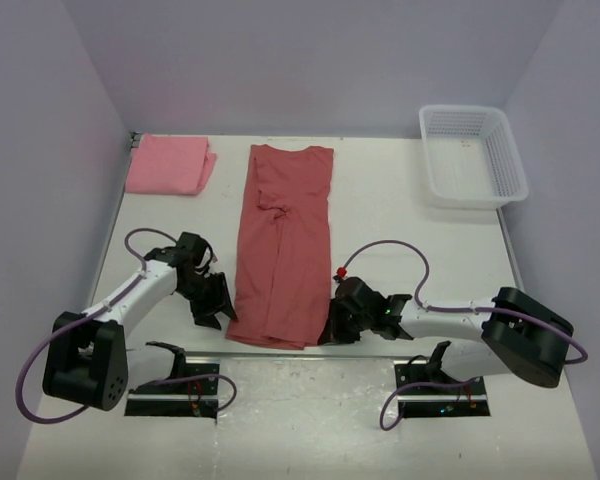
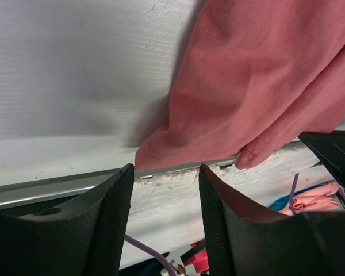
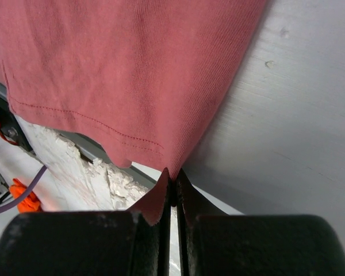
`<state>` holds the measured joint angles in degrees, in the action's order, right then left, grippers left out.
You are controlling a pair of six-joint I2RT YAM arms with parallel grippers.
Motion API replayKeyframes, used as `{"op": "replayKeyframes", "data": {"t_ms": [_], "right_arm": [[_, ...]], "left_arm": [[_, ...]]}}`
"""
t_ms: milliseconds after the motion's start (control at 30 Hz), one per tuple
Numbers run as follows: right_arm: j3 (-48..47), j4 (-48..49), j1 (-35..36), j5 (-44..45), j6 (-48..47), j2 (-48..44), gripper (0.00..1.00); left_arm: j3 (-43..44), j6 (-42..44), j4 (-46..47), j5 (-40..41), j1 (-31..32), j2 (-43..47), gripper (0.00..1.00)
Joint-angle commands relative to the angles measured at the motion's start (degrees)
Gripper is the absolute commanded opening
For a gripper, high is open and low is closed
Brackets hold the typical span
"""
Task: Fold and stack the t-shirts
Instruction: Grab the bottom of the folded rectangular tshirt with both arms
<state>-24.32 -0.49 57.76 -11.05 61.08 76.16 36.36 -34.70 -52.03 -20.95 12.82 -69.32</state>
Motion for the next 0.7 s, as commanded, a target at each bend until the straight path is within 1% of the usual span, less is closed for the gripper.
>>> {"op": "replayKeyframes", "data": {"t_ms": [0, 167, 333, 433, 500, 600, 633, 667], "right_arm": [[-0.3, -4.8, 0.3, 4.1, -0.6, -2.0, 0.00], [0.2, -5.1, 0.3, 4.5, -0.3, -3.5, 0.00], [0.2, -4.8, 0.3, 4.1, -0.3, -3.5, 0.00], [-0.1, -5.4, 0.3, 4.4, -0.5, -3.6, 0.00], [-0.3, -5.7, 0.3, 4.5, -0.5, -3.8, 0.00], [-0.2, -5.7, 0.3, 4.4, -0.4, -3.8, 0.00], [-0.3, -5.6, 0.3, 4.4, -0.4, -3.7, 0.00], [-0.3, -5.5, 0.3, 4.3, -0.4, -3.6, 0.00]], "left_arm": [[-1.2, -1.2, 2.5, -4.6, -0.3, -1.1, 0.50], [-2.9, -1.5, 4.4, -6.6, -0.3, -2.8, 0.50], [-3.0, -1.1, 6.2, -7.0, -0.3, -6.1, 0.52], [-3.4, -1.1, 7.9, -8.2, -0.3, -7.7, 0.52], [-3.6, -1.0, 8.5, -8.1, -0.3, -8.7, 0.50], [-4.5, -0.6, 9.9, -9.9, -0.3, -9.4, 0.36], [-4.7, -0.5, 10.5, -10.7, -0.3, -9.4, 0.26], [-5.3, -0.5, 10.9, -11.8, -0.3, -9.7, 0.21]]}}
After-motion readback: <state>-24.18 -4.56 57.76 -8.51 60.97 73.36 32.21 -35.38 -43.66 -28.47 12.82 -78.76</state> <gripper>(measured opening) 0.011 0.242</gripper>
